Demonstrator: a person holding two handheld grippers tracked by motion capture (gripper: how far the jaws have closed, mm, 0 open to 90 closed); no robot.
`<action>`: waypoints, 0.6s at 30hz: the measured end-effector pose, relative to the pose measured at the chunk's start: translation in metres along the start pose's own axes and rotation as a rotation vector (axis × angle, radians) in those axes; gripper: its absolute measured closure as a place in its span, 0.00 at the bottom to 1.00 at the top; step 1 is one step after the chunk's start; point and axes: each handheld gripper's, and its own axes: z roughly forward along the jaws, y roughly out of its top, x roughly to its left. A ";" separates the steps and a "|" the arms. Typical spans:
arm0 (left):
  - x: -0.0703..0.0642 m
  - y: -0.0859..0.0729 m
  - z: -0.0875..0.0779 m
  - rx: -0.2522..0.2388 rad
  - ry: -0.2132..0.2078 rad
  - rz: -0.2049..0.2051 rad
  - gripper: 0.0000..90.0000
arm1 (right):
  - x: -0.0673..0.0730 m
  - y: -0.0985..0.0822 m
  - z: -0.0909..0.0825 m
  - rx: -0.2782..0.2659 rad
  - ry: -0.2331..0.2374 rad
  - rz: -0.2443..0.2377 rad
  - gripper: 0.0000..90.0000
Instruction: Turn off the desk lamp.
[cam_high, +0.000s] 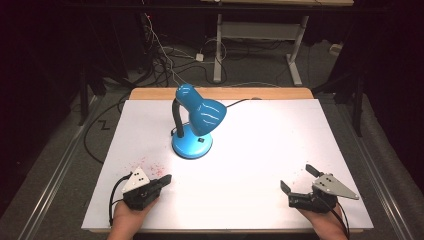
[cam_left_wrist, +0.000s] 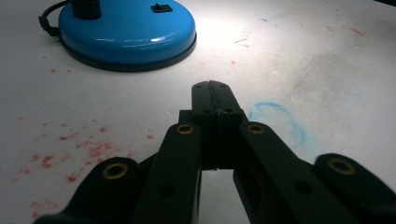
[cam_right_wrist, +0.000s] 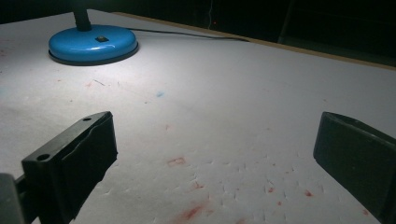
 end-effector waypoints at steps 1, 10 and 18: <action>0.000 0.000 0.000 0.000 0.000 0.000 0.98 | 0.000 0.000 0.000 0.000 0.000 0.000 0.00; 0.001 0.007 -0.002 -0.017 0.033 -0.036 0.98 | 0.000 0.000 0.001 0.000 0.005 0.000 0.00; 0.000 0.038 0.004 -0.019 0.027 -0.048 0.98 | -0.003 0.001 0.001 -0.009 0.008 0.006 0.00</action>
